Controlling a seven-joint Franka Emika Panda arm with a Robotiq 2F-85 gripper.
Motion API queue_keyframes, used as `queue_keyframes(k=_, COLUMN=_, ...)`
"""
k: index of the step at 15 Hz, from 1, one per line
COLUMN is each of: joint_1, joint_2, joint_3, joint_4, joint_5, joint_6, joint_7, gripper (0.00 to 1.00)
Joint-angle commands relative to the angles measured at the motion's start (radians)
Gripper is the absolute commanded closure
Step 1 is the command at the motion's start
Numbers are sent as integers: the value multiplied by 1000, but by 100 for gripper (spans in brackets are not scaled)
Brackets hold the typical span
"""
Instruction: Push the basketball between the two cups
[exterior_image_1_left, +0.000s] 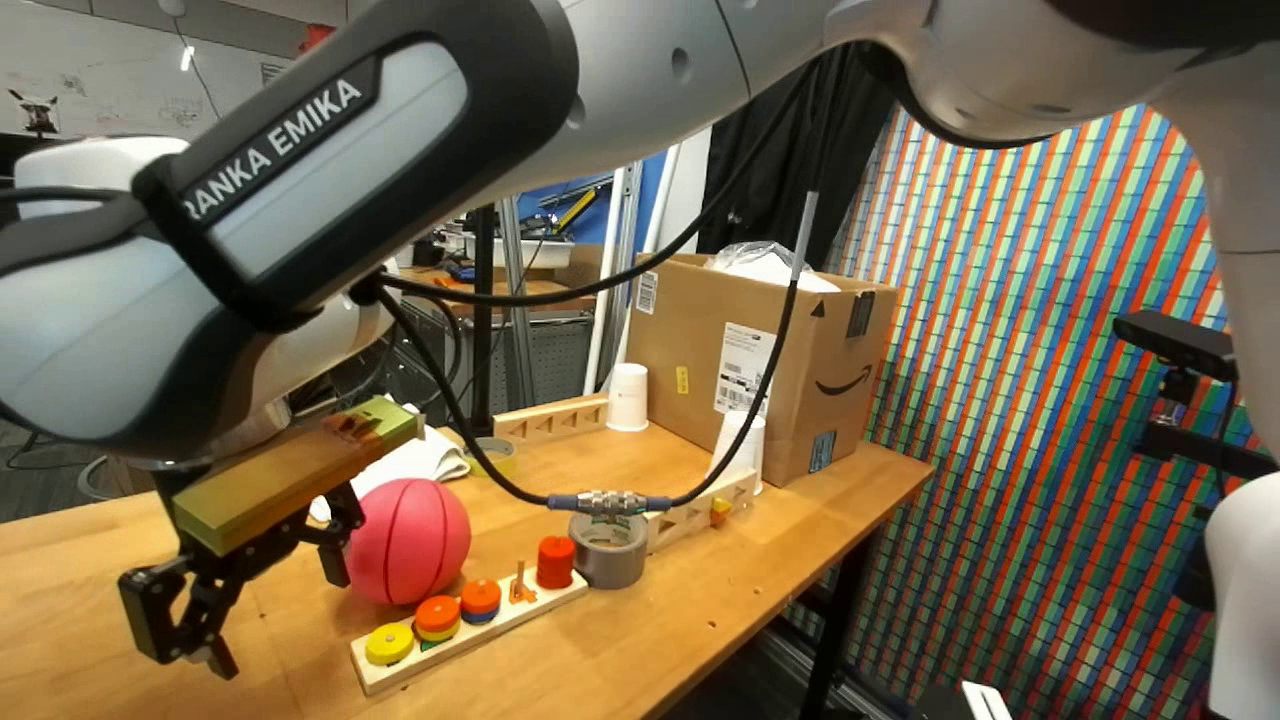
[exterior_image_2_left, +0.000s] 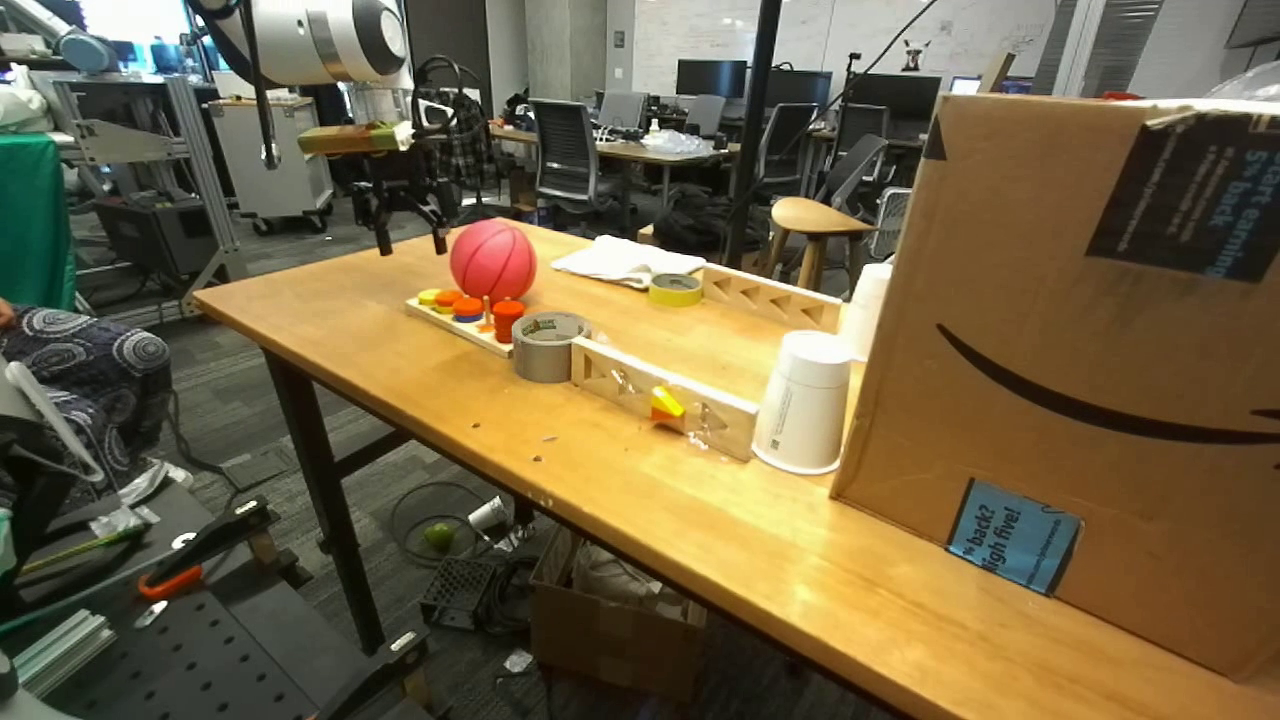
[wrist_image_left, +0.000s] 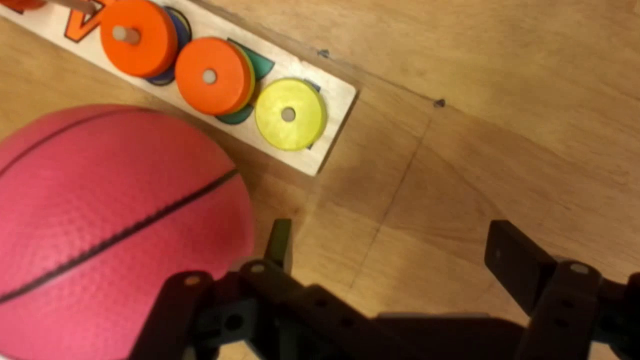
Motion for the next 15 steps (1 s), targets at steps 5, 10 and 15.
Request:
queue_keyframes(k=5, joint_1=-31, joint_2=-80, joint_3=-54, joint_4=-89, joint_5=-6, joint_6=41, joint_7=76, gripper=0)
queue_keyframes(k=10, joint_1=-46, joint_2=-132, joint_3=-136, joint_4=-96, joint_5=-170, joint_6=-29, joint_7=121, gripper=0)
queue_keyframes(k=15, joint_1=-102, joint_2=-253, joint_3=-179, joint_4=-189, joint_5=-274, joint_6=-38, joint_7=205, gripper=0)
